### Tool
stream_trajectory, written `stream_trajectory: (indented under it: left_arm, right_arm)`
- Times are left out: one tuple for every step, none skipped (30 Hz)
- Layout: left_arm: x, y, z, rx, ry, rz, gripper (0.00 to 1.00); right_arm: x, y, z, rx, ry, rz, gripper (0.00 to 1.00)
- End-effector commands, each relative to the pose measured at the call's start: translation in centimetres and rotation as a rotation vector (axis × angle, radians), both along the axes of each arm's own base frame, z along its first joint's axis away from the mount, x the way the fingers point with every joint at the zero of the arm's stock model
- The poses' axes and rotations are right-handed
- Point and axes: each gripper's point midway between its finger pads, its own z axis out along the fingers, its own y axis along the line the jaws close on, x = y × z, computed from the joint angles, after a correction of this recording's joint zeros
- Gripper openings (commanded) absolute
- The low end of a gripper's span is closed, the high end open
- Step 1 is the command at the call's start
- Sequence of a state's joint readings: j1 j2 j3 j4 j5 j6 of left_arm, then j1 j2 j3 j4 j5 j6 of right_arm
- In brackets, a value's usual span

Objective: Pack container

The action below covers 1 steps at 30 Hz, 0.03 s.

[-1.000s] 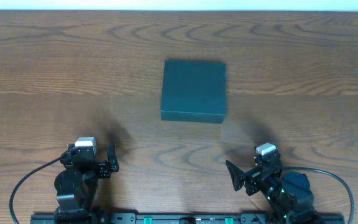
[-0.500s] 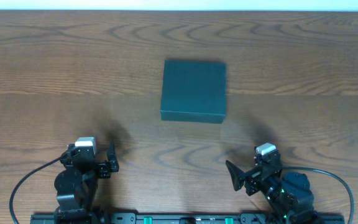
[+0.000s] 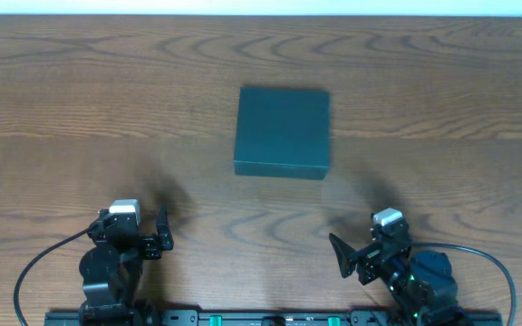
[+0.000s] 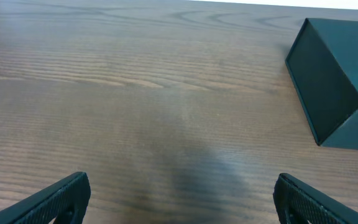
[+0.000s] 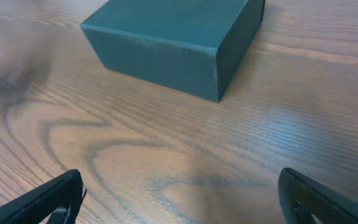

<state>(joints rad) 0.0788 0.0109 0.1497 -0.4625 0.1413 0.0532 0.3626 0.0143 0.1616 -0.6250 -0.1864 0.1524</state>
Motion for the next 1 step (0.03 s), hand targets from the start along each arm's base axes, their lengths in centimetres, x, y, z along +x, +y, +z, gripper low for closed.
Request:
stream_trajectory:
  left_arm:
    - [0.01,0.36,-0.66,0.015,0.010,0.014,0.95]
  right_arm:
    - [-0.21,0.38,0.06,0.013,0.000,0.016,0.99]
